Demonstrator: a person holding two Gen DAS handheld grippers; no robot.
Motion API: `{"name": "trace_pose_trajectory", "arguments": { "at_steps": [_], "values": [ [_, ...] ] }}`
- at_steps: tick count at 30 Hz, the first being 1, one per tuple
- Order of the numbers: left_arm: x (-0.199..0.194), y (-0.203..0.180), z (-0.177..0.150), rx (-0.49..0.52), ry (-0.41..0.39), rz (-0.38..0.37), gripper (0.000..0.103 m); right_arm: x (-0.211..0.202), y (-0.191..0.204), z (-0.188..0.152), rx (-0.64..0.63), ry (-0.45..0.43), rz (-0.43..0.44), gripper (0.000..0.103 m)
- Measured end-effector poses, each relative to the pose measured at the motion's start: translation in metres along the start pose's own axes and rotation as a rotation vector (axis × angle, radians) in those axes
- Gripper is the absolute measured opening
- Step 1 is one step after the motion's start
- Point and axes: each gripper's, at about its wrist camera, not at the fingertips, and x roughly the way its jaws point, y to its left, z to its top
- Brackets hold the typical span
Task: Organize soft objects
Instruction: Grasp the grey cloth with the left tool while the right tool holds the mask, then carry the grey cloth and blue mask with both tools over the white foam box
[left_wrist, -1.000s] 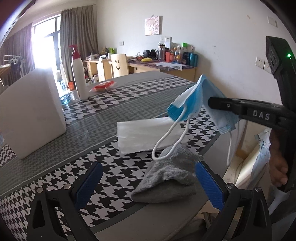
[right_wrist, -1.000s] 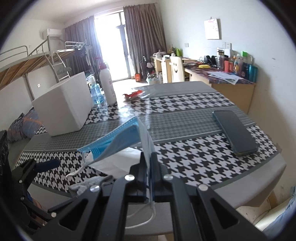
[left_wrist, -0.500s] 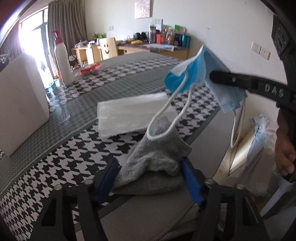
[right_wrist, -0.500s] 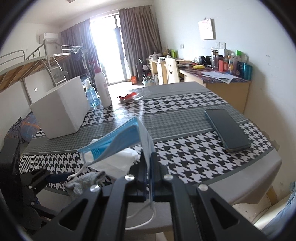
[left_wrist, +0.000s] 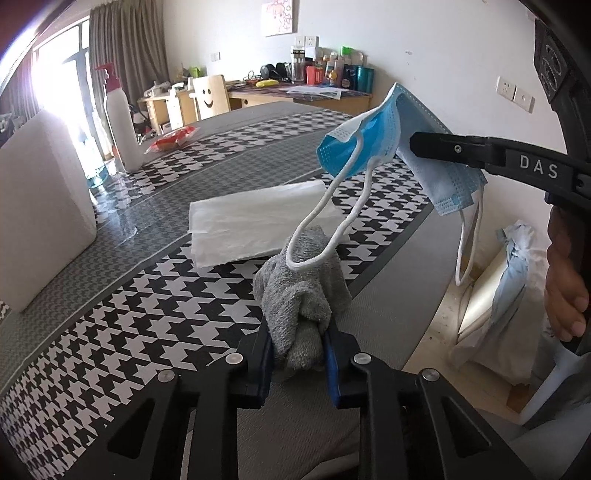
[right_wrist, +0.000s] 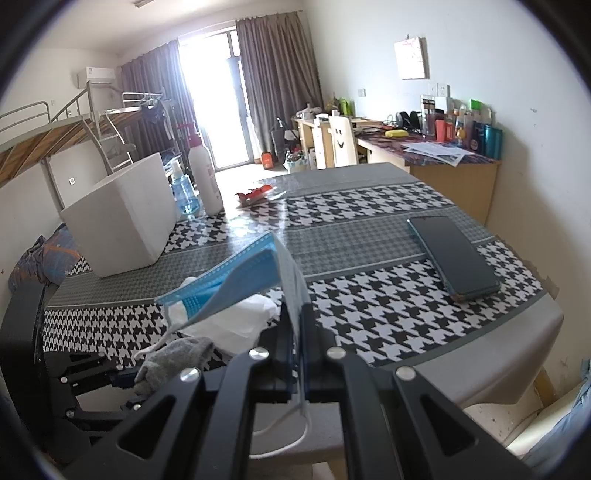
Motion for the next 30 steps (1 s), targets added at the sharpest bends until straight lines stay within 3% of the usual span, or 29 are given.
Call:
{"name": "trace_pose_trajectory", "arguments": {
  "at_steps": [14,30],
  "values": [
    [-0.027,0.006,0.004,-0.002,-0.066,0.018,0.024,-0.01,0.005,0.007,-0.002,-0.045,0.009,0.006],
    [-0.058,0.037,0.008,-0.09,-0.152,0.146,0.024,-0.016,0.014,0.02,-0.01,-0.083,0.029,0.006]
  ]
}}
